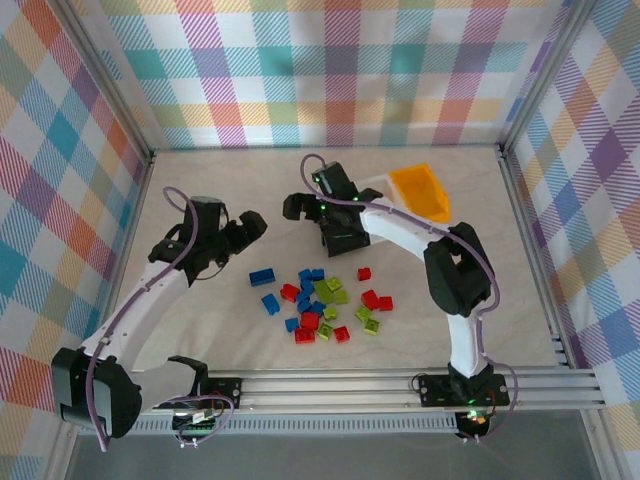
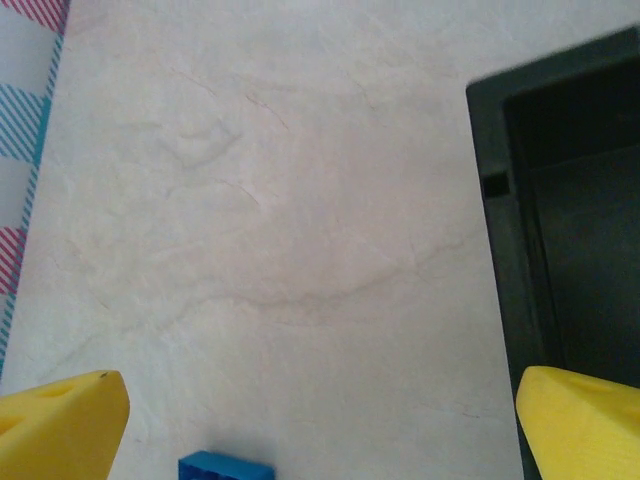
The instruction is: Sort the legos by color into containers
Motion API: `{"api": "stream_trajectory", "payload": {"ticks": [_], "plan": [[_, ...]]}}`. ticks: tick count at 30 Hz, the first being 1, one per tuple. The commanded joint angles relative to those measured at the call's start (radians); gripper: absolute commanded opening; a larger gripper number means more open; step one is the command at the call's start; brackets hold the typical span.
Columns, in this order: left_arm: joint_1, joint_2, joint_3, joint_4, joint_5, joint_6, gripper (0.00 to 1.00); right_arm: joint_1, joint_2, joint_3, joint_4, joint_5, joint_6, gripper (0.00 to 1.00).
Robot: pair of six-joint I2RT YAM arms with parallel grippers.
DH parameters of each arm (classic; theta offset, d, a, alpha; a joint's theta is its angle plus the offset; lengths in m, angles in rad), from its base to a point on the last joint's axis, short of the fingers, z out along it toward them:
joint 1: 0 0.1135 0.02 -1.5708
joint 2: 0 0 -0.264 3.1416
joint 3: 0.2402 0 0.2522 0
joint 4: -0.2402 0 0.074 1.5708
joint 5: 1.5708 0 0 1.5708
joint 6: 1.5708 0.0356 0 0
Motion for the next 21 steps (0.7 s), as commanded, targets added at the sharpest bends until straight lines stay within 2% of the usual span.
{"api": "stream_trajectory", "payload": {"ticks": [1, 5, 8, 11, 13, 14, 21], "plan": [[0.008, -0.013, 0.005, -0.037, 0.004, -0.006, 0.94, -0.017, -0.061, 0.023, -0.023, 0.076, 0.027, 1.00], [0.010, -0.003, 0.019, -0.037, -0.002, -0.011, 0.94, -0.043, -0.136, 0.014, -0.082, 0.132, 0.015, 1.00], [0.009, 0.017, 0.021, -0.008, 0.013, -0.021, 0.94, -0.046, -0.196, -0.015, -0.120, 0.300, 0.050, 1.00], [-0.001, 0.062, 0.029, 0.040, 0.033, -0.033, 0.94, -0.045, -0.279, -0.145, 0.043, 0.292, -0.101, 1.00], [-0.030, 0.105, 0.050, 0.060, 0.022, -0.032, 0.93, -0.051, -0.336, -0.216, 0.101, 0.307, -0.129, 1.00], [-0.046, 0.132, 0.066, 0.065, 0.013, -0.027, 0.93, -0.061, -0.357, -0.240, 0.112, 0.304, -0.120, 1.00], [-0.127, 0.301, 0.152, 0.175, 0.025, -0.030, 0.92, -0.185, -0.454, -0.382, 0.229, 0.009, -0.146, 1.00]]}}
